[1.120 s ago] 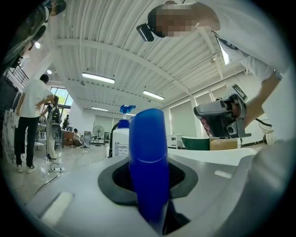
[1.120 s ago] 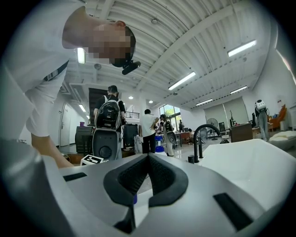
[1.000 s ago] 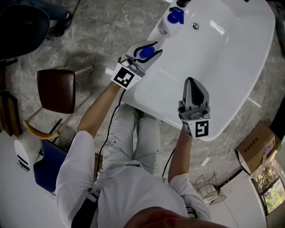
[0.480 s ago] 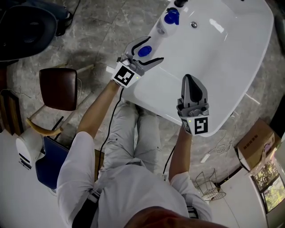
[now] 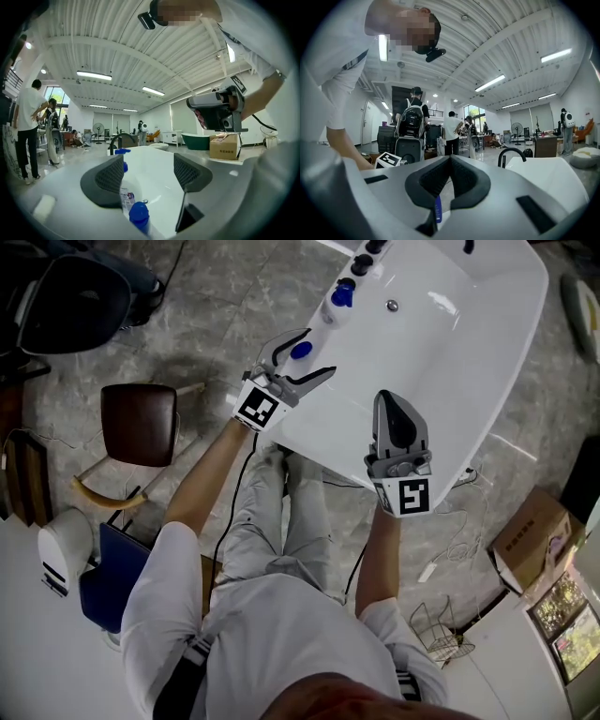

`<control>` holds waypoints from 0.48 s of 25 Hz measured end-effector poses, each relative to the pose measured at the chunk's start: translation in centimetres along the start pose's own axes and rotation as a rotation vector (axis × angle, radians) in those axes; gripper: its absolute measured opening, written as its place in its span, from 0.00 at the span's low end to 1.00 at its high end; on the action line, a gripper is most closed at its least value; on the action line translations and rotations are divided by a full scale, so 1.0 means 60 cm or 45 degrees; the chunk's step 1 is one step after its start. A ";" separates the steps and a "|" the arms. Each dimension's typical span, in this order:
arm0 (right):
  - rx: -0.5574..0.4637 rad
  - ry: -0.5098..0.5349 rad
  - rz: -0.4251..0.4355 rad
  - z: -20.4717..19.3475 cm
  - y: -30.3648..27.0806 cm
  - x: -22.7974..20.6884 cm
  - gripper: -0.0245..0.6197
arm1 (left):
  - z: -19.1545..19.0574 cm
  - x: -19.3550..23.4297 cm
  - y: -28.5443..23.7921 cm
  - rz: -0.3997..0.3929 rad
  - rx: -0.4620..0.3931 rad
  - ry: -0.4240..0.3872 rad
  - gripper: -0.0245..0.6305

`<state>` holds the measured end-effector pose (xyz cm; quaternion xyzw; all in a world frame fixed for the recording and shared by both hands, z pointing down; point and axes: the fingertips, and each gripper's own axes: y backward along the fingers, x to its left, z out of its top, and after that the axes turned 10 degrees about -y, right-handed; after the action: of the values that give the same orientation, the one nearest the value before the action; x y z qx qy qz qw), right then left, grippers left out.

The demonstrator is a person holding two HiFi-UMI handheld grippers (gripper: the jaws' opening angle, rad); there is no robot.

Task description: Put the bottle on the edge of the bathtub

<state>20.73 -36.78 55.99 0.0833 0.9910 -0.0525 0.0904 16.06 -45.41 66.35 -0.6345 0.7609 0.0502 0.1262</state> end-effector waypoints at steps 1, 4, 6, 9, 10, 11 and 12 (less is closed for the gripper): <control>0.002 0.005 0.007 0.015 0.002 0.006 0.04 | 0.018 0.004 0.006 0.018 -0.004 0.009 0.53; 0.014 0.021 0.018 0.057 0.013 0.021 0.04 | 0.074 0.014 0.024 0.071 -0.010 0.013 0.39; 0.016 0.023 0.019 0.084 0.024 0.029 0.04 | 0.112 0.016 0.035 0.093 -0.007 -0.012 0.32; 0.015 0.026 0.026 0.123 0.042 0.040 0.04 | 0.163 0.016 0.051 0.135 0.014 -0.005 0.20; 0.013 0.030 0.031 0.136 0.047 0.045 0.04 | 0.181 0.017 0.056 0.150 0.019 -0.006 0.15; 0.012 0.037 0.037 0.150 0.052 0.050 0.04 | 0.200 0.018 0.061 0.163 0.019 -0.017 0.11; 0.012 0.044 0.042 0.163 0.057 0.056 0.04 | 0.217 0.018 0.066 0.171 0.021 -0.030 0.07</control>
<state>19.76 -34.06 45.52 0.1011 0.9907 -0.0542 0.0739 13.67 -42.58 53.19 -0.5803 0.8006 0.0596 0.1367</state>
